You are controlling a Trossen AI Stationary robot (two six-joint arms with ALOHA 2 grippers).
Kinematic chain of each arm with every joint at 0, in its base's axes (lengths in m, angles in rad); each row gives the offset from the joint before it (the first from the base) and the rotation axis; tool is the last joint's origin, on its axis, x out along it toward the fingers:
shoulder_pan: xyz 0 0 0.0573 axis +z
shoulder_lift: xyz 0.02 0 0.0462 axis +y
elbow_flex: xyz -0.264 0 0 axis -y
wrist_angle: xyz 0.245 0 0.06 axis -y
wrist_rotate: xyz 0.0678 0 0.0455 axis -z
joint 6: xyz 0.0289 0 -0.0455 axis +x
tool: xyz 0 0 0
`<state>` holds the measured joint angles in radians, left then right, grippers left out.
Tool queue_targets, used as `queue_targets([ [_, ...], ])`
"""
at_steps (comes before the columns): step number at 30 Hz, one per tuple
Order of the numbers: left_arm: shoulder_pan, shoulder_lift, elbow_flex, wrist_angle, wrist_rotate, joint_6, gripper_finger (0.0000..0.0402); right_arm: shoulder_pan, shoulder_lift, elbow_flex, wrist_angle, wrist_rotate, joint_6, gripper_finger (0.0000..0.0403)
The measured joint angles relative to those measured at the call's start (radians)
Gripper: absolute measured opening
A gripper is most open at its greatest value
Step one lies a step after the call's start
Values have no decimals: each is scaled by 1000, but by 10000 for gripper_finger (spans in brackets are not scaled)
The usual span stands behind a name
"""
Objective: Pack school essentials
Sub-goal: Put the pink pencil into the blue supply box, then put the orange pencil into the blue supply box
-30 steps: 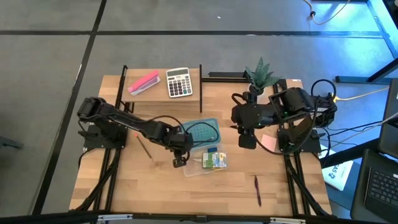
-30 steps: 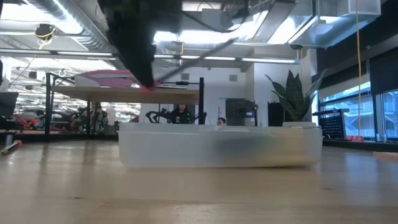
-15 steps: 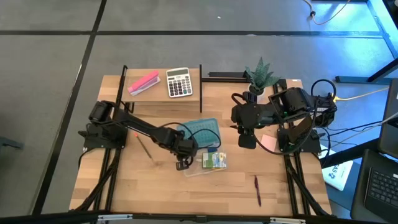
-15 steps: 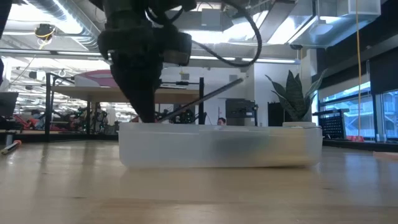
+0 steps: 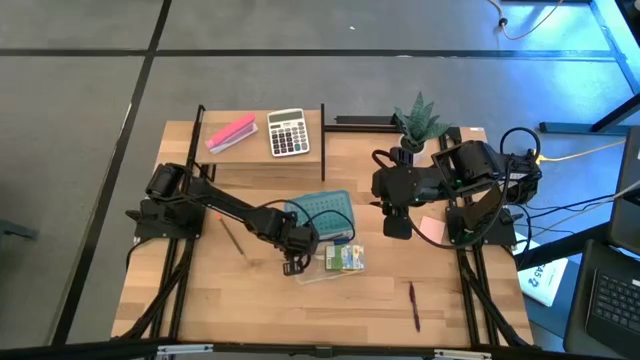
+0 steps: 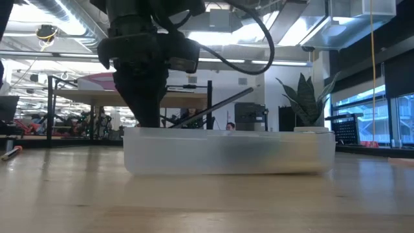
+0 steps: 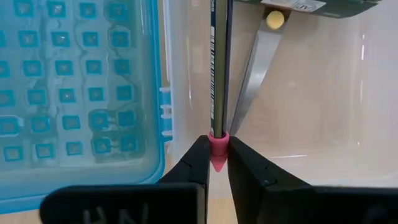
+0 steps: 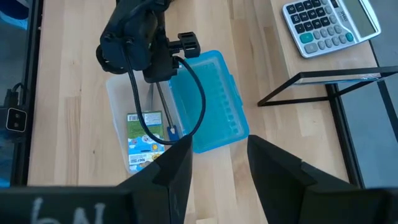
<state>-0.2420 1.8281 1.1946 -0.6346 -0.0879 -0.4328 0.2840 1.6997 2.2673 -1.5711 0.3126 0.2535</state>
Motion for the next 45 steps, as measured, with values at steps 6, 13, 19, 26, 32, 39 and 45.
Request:
queue_targets([
  [6, 2, 2, 0, 1, 0, 0, 34, 0, 0, 0, 0, 0, 0, 156],
  [13, 2, 7, 0, -1, -7, -8, 37, 0, 0, 0, 0, 0, -3, 156],
  [19, 2, 7, 0, 0, -24, -10, 39, 0, 0, 0, 0, 0, -4, 156],
  [26, 2, 7, 0, 0, -25, -9, 51, 0, 0, 0, 0, 0, -4, 156],
  [32, 4, 7, 0, 0, -23, -9, 68, 0, 0, 0, 0, 0, -24, 156],
  [39, 8, 7, 0, 0, -21, -10, 71, 0, 0, 0, 0, 1, -26, 156],
  [45, 31, -19, 0, -41, 75, -3, 68, 0, 0, 0, 0, 1, -26, 156],
])
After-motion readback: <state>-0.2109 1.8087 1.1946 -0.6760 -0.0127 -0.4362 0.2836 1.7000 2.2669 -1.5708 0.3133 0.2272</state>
